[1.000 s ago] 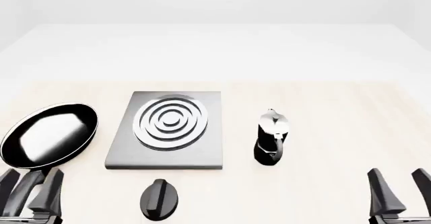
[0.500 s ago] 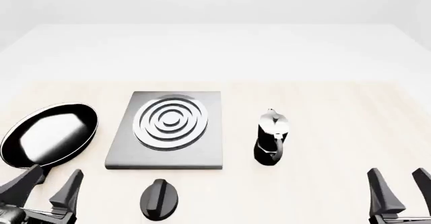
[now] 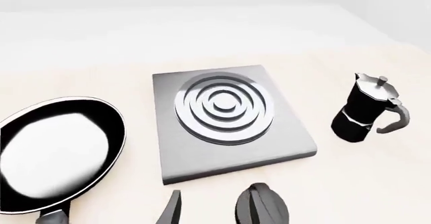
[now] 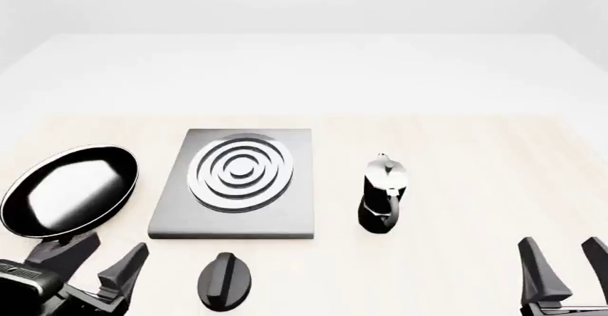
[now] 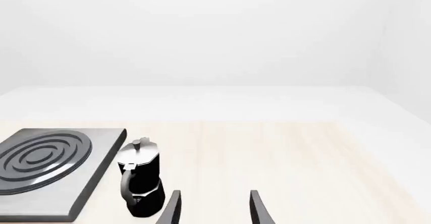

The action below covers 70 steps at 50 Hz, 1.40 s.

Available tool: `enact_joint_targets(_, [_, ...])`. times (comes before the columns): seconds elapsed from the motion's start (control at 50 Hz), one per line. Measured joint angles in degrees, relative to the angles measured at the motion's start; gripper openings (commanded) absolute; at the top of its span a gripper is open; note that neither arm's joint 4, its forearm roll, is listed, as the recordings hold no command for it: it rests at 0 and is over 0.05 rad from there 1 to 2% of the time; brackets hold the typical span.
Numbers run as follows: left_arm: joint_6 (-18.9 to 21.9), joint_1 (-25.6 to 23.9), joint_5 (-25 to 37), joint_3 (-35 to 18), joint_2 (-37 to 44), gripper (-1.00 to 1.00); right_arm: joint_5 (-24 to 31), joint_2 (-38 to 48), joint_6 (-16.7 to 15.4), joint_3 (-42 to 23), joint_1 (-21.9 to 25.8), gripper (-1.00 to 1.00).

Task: Turn on the stove and put the frying pan on it.

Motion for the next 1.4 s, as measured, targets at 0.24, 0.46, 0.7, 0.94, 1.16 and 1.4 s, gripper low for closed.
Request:
enact_joint_targets(0.24, [-4.62,-5.58,3.95,-2.16,2.47,1.00,0.00,0.00,0.00,0.00,0.00,1.00])
enact_joint_targets(0.46, [-7.55,-10.12,4.00,-2.86,6.33,1.00,0.00,0.00,0.00,0.00,0.00,1.00])
enact_joint_targets(0.7, [-9.96,-13.94,-1.29,-1.41,12.66,1.00,0.00,0.00,0.00,0.00,0.00,1.00])
enact_joint_targets(0.94, [-11.59,-16.28,-7.03,0.21,18.31,1.00,0.00,0.00,0.00,0.00,0.00,1.00])
enact_joint_targets(1.16, [-12.60,-17.98,-14.30,1.83,24.64,1.00,0.00,0.00,0.00,0.00,0.00,1.00])
enact_joint_targets(1.4, [-13.12,-18.86,-19.25,2.46,29.55,1.00,0.00,0.00,0.00,0.00,0.00,1.00])
